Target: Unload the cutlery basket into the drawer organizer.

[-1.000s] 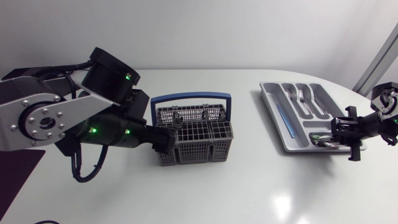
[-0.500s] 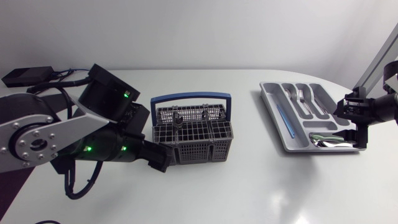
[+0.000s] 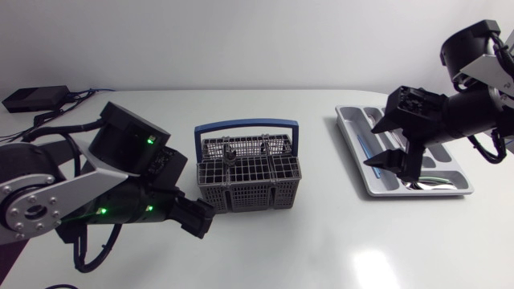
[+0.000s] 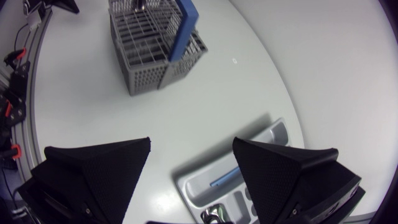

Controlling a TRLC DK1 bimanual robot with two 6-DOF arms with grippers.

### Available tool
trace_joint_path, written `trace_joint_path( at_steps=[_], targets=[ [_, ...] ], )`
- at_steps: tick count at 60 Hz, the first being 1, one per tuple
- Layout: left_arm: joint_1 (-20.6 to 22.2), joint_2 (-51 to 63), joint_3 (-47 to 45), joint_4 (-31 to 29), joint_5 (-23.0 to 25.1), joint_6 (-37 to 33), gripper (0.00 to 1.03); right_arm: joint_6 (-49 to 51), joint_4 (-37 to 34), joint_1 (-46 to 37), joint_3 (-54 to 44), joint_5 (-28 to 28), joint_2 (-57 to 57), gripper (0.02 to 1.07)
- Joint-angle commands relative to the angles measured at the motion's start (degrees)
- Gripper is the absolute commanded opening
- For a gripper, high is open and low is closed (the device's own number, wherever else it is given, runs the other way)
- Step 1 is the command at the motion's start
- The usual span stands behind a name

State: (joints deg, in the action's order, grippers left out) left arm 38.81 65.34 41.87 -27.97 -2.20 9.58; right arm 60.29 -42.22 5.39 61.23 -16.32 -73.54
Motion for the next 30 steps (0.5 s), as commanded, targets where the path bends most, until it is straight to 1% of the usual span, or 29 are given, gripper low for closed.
trace_joint_path(
  at_steps=[1, 6, 10, 16, 21, 23, 26, 30],
  targets=[
    [-0.3, -1.5, -2.3, 1.2, -0.3, -1.7, 0.98, -9.3, -0.8, 6.0, 1.8, -0.3, 1.6, 0.98],
    [-0.4, -2.1, -3.5, 2.9, -0.3, -1.7, 0.98, -16.4, -0.2, 12.3, 3.0, -0.4, 1.2, 0.98],
    [-0.4, -2.3, -4.8, 5.1, -0.3, -1.4, 0.98, -21.1, 1.2, 15.6, 3.6, -0.5, 0.4, 0.98],
    [-0.4, -2.6, -6.2, 8.3, -0.3, -1.1, 0.98, -27.7, 3.7, 18.5, 4.2, -2.5, -1.1, 0.98],
    [-0.6, -2.9, -7.5, 10.7, -0.3, -1.1, 0.98, -31.9, 6.5, 21.2, 4.2, -2.9, -2.4, 0.98],
    [-1.0, -3.1, -8.1, 11.5, -0.3, -1.2, 0.98, -35.1, 8.1, 22.3, 4.2, -3.0, -3.4, 0.98],
    [-1.6, -3.3, -8.6, 12.0, -0.3, -1.4, 0.98, -37.3, 8.6, 23.2, 4.3, -3.3, -4.1, 0.98],
    [-2.2, -3.3, -9.1, 12.6, -0.2, -1.6, 0.98, -41.7, 8.5, 24.6, 5.0, -4.3, -6.0, 1.02]
  ],
)
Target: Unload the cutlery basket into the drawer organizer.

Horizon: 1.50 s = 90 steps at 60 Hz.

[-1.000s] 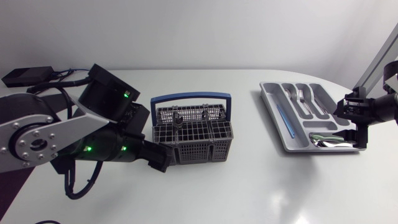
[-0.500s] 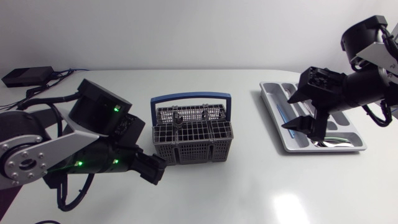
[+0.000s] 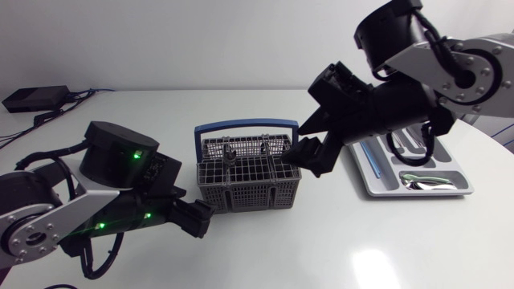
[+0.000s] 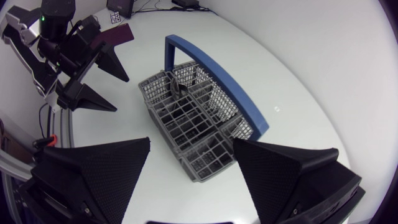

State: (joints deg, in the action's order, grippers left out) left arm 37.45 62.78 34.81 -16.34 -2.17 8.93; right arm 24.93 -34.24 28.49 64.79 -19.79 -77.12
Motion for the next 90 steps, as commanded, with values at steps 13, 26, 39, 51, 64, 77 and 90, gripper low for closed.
trace_joint_path(
  at_steps=[13, 26, 39, 51, 64, 77, 90],
  targets=[
    [-2.6, -1.6, -3.1, 2.4, 0.6, -1.7, 0.98, -11.5, 1.8, 7.1, 3.1, 0.5, -7.4, 1.02],
    [-1.9, -1.5, -2.6, 4.6, 1.0, -0.4, 0.98, -14.8, 6.3, 8.0, 3.4, 0.1, -10.2, 1.02],
    [-2.1, -0.8, -2.2, 6.5, 1.1, 1.7, 0.98, -17.2, 12.4, 9.0, 1.7, 0.1, -10.8, 1.02],
    [-2.7, -1.0, -2.6, 6.8, 2.4, 1.6, 0.98, -16.6, 18.5, 11.5, -1.3, 2.1, -11.2, 1.02],
    [-4.0, -0.9, -4.1, 8.5, 2.9, 0.9, 0.98, -13.2, 26.4, 13.2, -7.8, 4.6, -11.7, 1.02],
    [-6.2, -0.6, -4.8, 9.9, 4.9, -0.1, 0.98, -12.0, 32.2, 13.1, -11.4, 5.9, -13.1, 0.97],
    [-6.9, 0.7, -5.9, 12.3, 5.9, -0.8, 0.98, -12.1, 36.4, 12.7, -12.2, 7.0, -15.3, 0.94]
  ],
)
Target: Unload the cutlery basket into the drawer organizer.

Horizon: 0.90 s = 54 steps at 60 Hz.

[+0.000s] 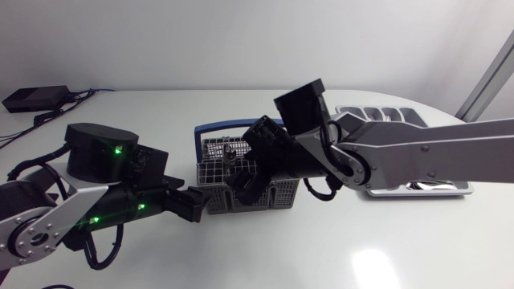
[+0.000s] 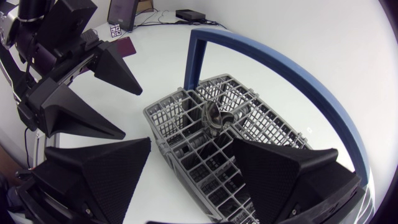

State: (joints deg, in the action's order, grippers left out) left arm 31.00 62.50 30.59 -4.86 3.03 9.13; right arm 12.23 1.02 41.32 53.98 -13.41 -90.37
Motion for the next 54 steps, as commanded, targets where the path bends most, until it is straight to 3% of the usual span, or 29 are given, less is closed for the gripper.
trace_joint_path(
  at_steps=[1, 23, 42, 49, 54],
  targets=[
    [-0.4, 1.0, -1.8, 0.9, 0.8, -1.0, 0.98, 0.6, 1.4, -0.1, -1.4, 0.7, -2.1, 0.94],
    [-0.9, 0.7, -3.2, 2.6, 0.8, -2.0, 0.98, 0.6, 8.0, 0.5, -1.9, 6.7, -4.6, 0.91],
    [-2.1, 0.1, -2.8, 2.7, 2.2, -3.0, 0.98, 0.7, 8.8, -0.2, 1.0, 6.8, -7.5, 0.91],
    [-2.6, 0.4, -3.1, 3.1, 2.3, -3.2, 0.98, 0.7, 8.8, -0.3, 1.7, 6.8, -8.4, 0.86],
    [-3.1, 1.1, -3.2, 3.6, 2.7, -3.4, 0.98, 0.6, 10.1, -0.3, 1.6, 6.7, -8.5, 0.76]
  ],
)
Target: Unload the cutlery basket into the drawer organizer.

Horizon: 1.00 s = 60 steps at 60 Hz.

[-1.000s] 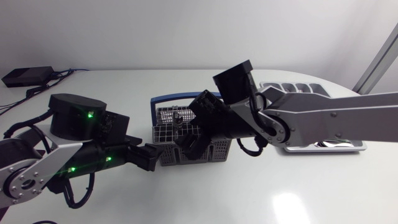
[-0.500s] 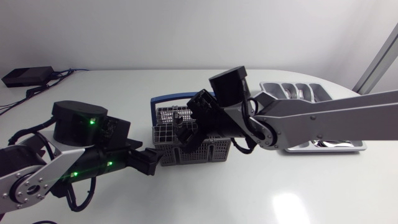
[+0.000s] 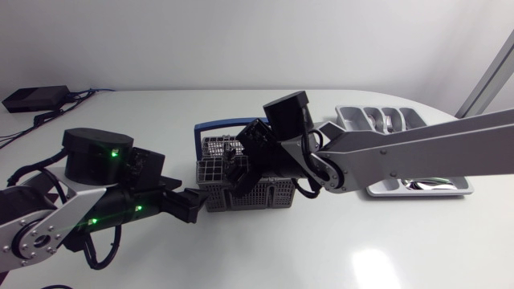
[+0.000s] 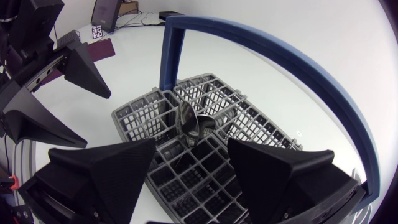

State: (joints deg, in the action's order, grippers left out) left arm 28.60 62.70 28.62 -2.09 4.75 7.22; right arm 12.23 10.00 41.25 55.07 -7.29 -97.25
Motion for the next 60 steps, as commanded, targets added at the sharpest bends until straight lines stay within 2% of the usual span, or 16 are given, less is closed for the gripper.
trace_joint_path(
  at_steps=[1, 44, 46, 48, 55, 58, 60],
  targets=[
    [-0.7, 0.9, -1.2, 0.9, 1.0, -1.5, 0.98, 0.6, 1.3, -0.1, 0.5, 0.6, -1.5, 0.75],
    [-1.2, 2.1, -1.6, 1.7, 1.3, -1.8, 0.98, -0.5, 1.3, 0.5, 3.2, 1.9, -2.8, 0.75],
    [-1.2, 2.2, -1.6, 1.7, 1.3, -1.8, 0.98, -0.6, 1.3, 0.6, 3.2, 1.9, -2.9, 0.71],
    [-1.2, 2.3, -1.6, 1.9, 1.3, -1.7, 0.98, -0.6, 1.5, 0.8, 3.1, 2.0, -2.8, 0.6],
    [-1.4, 2.8, -1.6, 2.2, 1.3, -1.8, 0.98, -0.8, 2.7, 1.3, 2.3, 2.3, -2.2, 0.37],
    [-1.4, 2.8, -1.6, 2.2, 1.3, -1.8, 0.98, -0.7, 2.9, 1.4, 2.0, 2.3, -2.0, 0.3],
    [-1.4, 2.8, -1.6, 2.2, 1.3, -1.8, 0.98, -0.7, 2.9, 1.4, 1.9, 2.3, -1.8, 0.3]
  ],
)
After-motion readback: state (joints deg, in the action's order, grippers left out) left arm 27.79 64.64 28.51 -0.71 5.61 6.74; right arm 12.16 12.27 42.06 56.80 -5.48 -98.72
